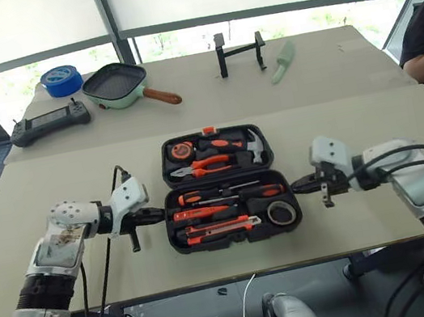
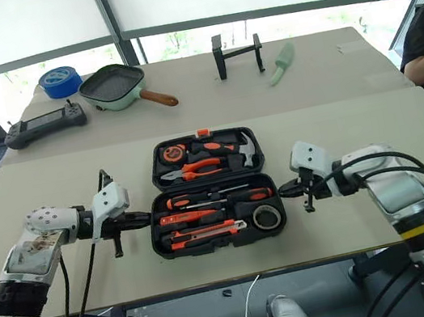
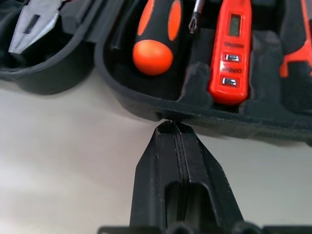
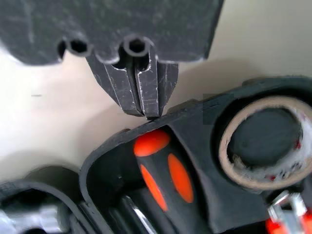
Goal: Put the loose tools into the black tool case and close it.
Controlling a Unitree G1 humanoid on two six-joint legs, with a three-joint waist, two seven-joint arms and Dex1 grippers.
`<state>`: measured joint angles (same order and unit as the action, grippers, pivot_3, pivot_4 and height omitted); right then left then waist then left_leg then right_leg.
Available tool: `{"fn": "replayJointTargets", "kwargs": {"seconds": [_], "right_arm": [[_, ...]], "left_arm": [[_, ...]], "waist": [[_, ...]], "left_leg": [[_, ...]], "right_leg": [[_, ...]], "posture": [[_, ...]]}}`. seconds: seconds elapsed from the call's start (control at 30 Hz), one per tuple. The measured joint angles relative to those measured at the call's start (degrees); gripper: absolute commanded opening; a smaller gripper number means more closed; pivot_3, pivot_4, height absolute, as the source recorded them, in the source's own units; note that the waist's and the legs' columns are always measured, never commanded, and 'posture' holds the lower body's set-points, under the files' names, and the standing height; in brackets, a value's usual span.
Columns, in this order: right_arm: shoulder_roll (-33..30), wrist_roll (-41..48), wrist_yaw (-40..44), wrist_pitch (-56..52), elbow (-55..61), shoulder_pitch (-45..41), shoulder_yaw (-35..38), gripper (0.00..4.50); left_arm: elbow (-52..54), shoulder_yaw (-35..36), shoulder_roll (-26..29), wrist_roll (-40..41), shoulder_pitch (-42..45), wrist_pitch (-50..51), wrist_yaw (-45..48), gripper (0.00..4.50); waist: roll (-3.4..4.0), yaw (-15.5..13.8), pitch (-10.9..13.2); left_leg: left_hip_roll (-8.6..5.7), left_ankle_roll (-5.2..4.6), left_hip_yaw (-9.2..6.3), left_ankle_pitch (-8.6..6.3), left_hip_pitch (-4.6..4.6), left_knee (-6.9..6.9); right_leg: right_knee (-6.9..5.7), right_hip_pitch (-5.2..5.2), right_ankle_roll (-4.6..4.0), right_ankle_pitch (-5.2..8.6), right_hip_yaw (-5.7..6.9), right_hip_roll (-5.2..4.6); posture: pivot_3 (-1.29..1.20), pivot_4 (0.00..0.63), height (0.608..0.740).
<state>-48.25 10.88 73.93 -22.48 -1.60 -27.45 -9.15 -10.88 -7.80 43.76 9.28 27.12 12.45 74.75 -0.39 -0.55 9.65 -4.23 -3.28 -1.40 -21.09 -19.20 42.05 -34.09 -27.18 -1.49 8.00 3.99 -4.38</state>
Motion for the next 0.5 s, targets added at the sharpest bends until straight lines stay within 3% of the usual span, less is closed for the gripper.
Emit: {"fn": "replayJointTargets", "kwargs": {"seconds": [0.17,0.5], "right_arm": [[-3.89,0.14,4.66,3.08,3.62,4.25,0.14,0.00],[-7.32,1.83,3.43,3.51,10.13,16.69,4.82,0.00]], "left_arm": [[4.42,-2.77,1.10,-1.17,-3.33,-5.39,3.66,0.03],[8.98,-2.49,4.48,-2.11,-7.67,-10.96,4.57,0.03]], "waist": [[0.00,-0.10,0.00],[0.02,-0.15,-0.02]], "left_leg": [[0.02,0.00,0.00,0.00,0.03,0.04],[0.03,0.00,0.00,-0.01,0.10,0.03]], "right_leg": [[0.00,0.02,0.00,0.00,-0.08,-0.04],[-0.02,0.07,-0.01,0.00,-0.15,-0.05]], "posture": [[0.00,0.150,0.740],[0.00,0.150,0.740]]}}
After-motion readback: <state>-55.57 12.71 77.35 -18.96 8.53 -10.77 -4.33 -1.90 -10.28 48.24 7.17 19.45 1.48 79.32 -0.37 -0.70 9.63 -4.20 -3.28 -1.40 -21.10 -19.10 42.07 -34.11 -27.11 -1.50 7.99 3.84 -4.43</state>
